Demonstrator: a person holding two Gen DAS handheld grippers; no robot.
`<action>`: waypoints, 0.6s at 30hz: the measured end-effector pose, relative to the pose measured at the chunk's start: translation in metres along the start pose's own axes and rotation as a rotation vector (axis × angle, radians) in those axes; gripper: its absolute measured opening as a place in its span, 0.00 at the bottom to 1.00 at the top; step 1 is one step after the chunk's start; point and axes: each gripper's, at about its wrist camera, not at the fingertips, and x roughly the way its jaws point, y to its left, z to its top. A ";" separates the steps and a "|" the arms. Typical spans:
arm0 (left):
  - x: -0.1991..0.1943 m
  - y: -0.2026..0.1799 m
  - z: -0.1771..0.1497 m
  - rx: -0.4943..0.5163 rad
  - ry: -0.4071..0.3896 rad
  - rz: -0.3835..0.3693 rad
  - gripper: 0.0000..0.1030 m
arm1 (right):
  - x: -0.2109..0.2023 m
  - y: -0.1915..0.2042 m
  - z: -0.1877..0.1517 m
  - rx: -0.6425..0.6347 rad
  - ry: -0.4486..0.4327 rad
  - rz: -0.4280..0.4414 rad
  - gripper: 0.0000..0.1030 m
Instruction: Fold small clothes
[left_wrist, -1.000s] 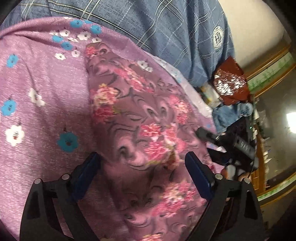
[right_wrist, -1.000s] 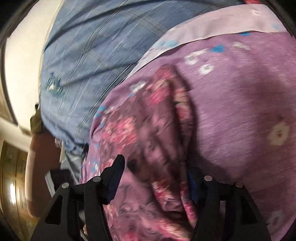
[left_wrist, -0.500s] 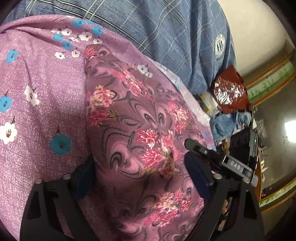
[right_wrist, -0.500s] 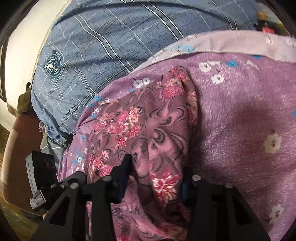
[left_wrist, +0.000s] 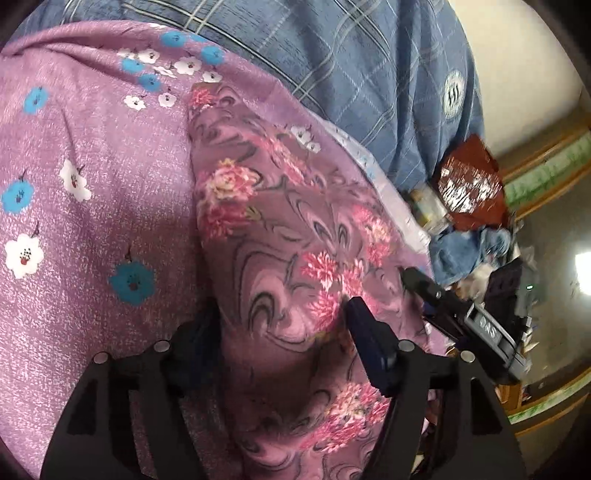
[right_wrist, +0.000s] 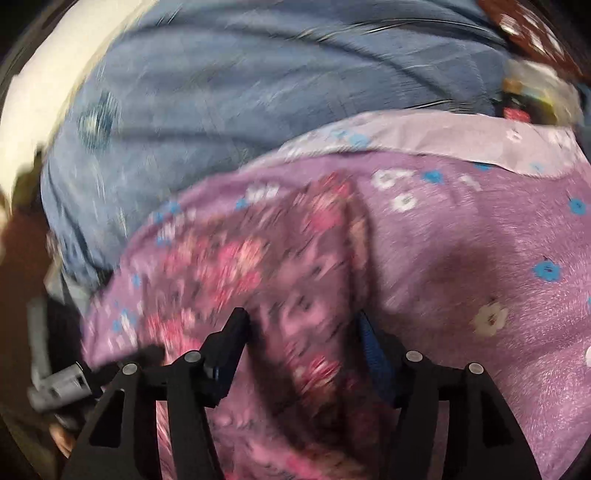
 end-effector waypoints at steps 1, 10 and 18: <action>-0.001 0.001 0.000 -0.001 -0.003 -0.006 0.67 | -0.003 -0.007 0.003 0.030 -0.020 0.006 0.62; 0.006 -0.009 -0.006 0.055 -0.001 -0.023 0.72 | 0.041 -0.047 0.018 0.261 0.093 0.263 0.64; 0.006 -0.010 -0.003 0.039 -0.001 -0.056 0.72 | 0.001 0.021 0.008 -0.008 0.117 0.413 0.63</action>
